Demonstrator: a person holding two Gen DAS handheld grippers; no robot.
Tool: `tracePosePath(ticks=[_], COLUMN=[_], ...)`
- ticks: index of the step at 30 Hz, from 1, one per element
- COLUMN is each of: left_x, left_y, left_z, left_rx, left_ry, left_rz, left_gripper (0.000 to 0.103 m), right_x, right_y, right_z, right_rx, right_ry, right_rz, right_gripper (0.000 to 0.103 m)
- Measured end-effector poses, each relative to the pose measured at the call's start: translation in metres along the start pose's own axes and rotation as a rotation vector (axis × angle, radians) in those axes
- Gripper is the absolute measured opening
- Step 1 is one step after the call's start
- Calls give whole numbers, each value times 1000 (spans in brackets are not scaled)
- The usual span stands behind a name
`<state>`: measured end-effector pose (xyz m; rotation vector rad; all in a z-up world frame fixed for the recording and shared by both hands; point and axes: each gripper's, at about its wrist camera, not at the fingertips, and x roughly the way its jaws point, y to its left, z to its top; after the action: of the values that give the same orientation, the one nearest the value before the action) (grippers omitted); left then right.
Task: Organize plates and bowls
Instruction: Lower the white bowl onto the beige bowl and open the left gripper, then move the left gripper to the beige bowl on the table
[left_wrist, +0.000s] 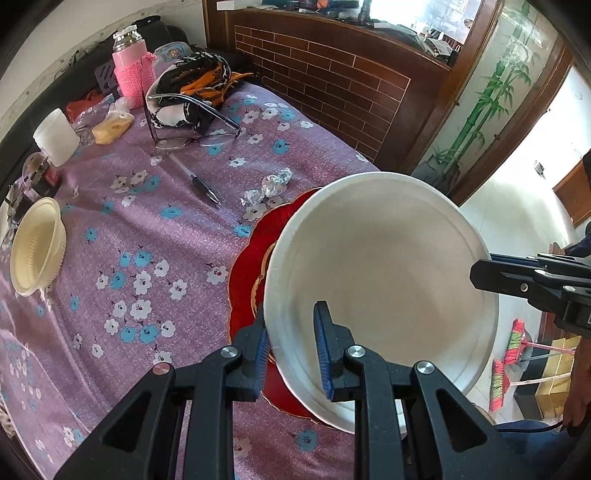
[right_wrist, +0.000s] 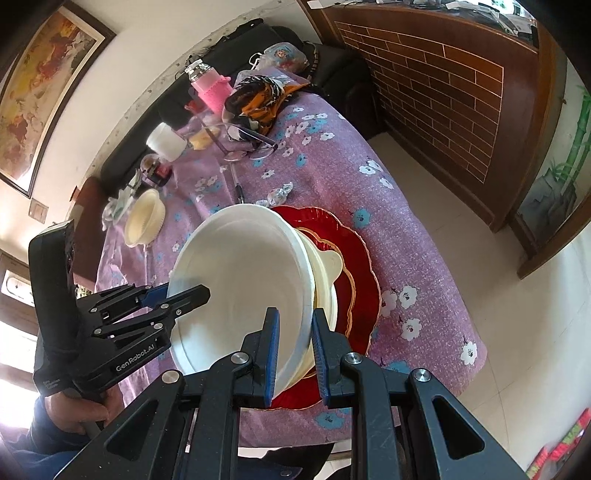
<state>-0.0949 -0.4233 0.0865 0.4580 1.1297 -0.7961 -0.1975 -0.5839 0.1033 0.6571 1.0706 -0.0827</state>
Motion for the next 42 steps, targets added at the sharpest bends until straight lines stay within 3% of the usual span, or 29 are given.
tracePosePath(ticks=[8, 13, 25, 42], left_x=[-1, -5, -23, -46], left_y=[0, 3, 11, 63], left_z=[1, 1, -3, -35], left_rx=[-4, -11, -35, -168], left_ry=[-10, -22, -68, -93], left_rz=[-5, -1, 18, 61], left_gripper=[24, 35, 39, 42], right_x=[1, -5, -21, -2], right_y=[-1, -3, 0, 60], right_z=[0, 1, 6, 10], right_rx=[11, 22, 34, -79], right_ry=[-5, -22, -77, -39], right_rz=[-10, -13, -18, 61], right_gripper=[21, 21, 22, 30])
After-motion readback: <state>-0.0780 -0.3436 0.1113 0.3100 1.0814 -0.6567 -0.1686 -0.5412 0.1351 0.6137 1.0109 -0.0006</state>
